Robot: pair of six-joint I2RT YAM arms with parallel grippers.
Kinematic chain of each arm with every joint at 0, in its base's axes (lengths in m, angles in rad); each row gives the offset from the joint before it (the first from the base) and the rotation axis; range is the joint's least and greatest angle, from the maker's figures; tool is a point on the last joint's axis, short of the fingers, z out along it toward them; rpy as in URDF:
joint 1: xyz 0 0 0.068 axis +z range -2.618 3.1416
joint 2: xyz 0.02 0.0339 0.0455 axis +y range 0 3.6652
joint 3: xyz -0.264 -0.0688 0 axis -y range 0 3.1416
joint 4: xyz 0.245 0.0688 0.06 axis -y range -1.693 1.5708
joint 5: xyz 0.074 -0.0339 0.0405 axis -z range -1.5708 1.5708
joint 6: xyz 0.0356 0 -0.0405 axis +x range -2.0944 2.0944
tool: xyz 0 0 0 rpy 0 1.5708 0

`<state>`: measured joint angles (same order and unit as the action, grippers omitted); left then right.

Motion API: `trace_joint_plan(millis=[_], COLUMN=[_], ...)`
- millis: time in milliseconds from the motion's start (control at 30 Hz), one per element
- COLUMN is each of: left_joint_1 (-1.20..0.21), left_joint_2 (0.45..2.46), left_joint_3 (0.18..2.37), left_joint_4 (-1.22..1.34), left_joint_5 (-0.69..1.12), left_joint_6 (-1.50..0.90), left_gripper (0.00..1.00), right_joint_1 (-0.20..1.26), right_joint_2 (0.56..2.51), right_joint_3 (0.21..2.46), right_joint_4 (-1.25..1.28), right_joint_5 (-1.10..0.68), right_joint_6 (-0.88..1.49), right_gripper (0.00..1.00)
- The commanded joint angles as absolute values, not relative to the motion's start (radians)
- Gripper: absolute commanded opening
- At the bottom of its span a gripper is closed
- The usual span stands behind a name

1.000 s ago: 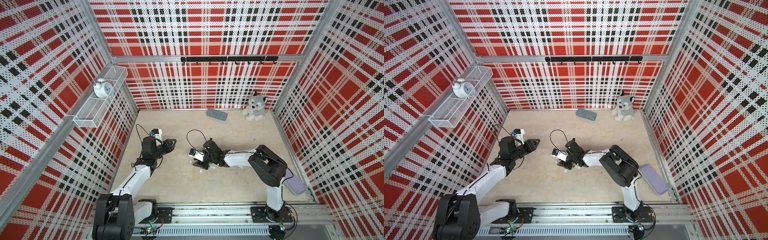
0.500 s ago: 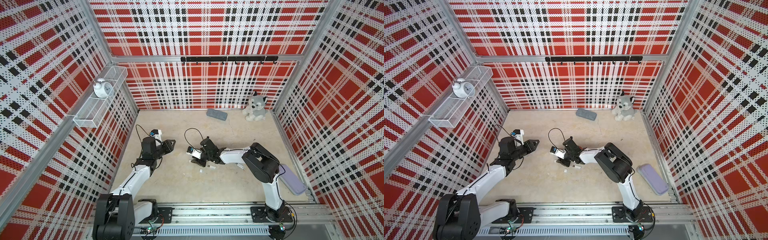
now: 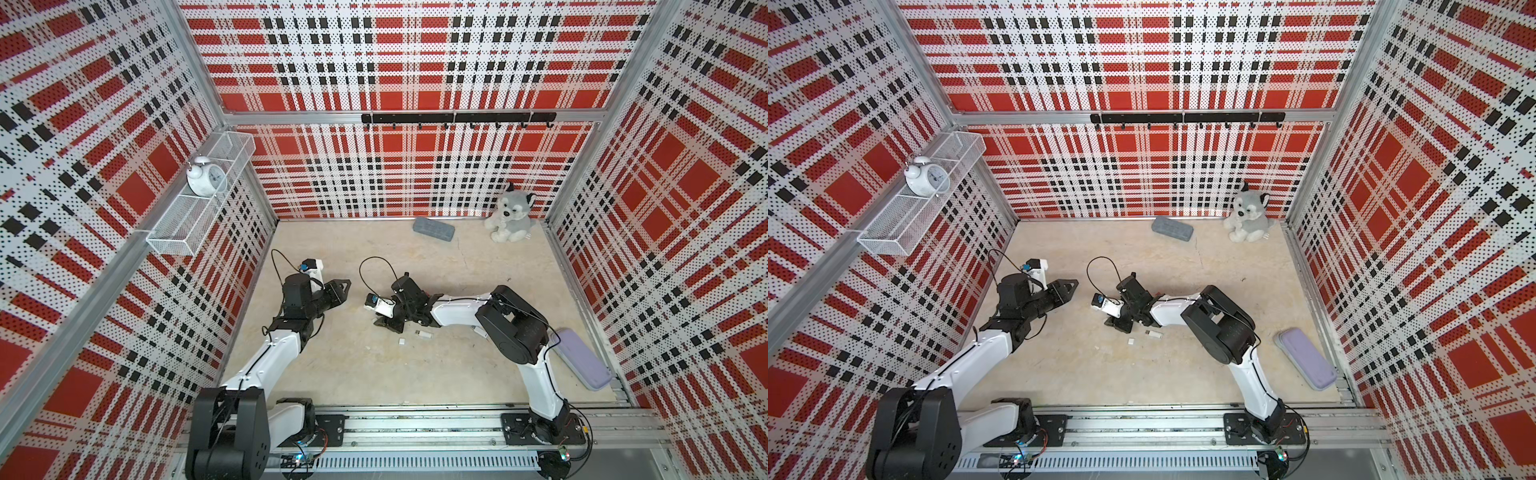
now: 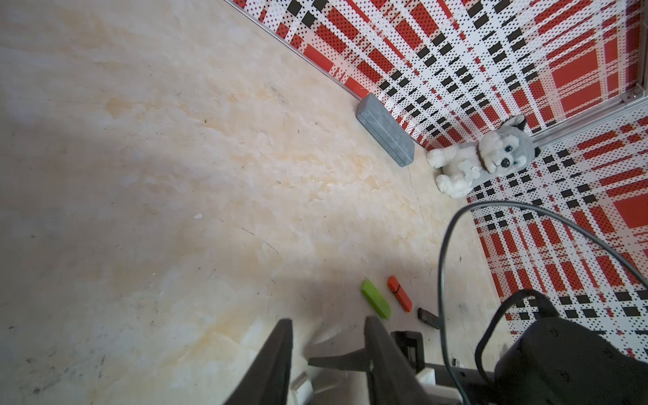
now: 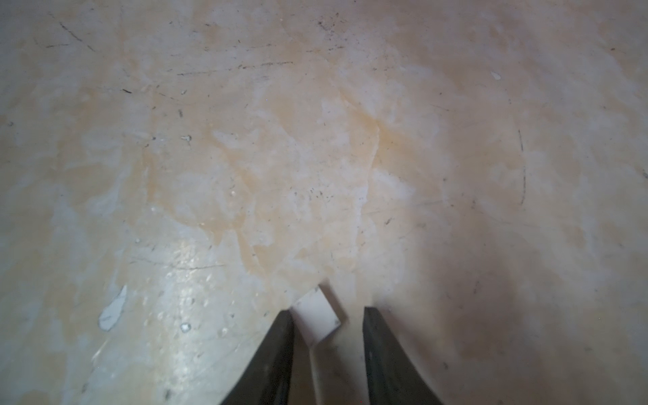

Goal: Close the usb drive cover
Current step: Adjust the cover at the center of the board.

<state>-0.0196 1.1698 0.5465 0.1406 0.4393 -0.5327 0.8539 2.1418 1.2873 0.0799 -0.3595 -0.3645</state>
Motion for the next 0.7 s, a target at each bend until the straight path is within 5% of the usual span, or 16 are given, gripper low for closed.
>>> trace_joint_plan(millis=[0, 333, 667], left_joint_1=[-0.012, -0.004, -0.001], left_joint_2=[1.173, 1.158, 1.164], left_joint_3=[0.543, 0.533, 0.534], left_joint_4=[0.146, 0.146, 0.147], left_joint_5=[0.445, 0.431, 0.436], left_joint_6=[-0.517, -0.514, -0.509], left_gripper=[0.38, 0.38, 0.38], right_joint_1=[0.867, 0.784, 0.762], right_joint_2=[2.185, 2.080, 2.153], right_joint_3=[1.304, 1.180, 1.279], right_joint_4=[0.028, 0.013, -0.046], right_joint_5=[-0.365, -0.476, -0.528], right_joint_6=[-0.357, -0.456, -0.505], right_gripper=[0.39, 0.49, 0.49])
